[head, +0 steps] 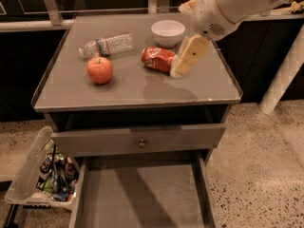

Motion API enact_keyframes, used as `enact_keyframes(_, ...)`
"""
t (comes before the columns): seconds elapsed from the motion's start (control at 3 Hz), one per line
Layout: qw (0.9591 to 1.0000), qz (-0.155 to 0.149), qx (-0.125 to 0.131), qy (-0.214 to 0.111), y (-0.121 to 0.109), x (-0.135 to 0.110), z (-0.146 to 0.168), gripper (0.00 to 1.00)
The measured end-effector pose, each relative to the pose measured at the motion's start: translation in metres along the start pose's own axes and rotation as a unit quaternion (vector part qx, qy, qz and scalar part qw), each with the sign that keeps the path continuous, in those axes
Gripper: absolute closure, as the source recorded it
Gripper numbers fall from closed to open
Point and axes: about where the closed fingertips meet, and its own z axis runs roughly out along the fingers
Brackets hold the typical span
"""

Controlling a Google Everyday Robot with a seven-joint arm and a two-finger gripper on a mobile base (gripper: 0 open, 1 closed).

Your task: Place coke can into middle drawer

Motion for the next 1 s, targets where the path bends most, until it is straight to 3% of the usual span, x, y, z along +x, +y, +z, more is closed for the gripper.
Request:
enact_keyframes(0.67,0.9956,0.052,-0.004,-0.078,-0.045,0.039,0.081,0.00)
enact_keyframes(1.0,0.9919,0.090,-0.016,-0.089,-0.057,0.058,0.114,0.00)
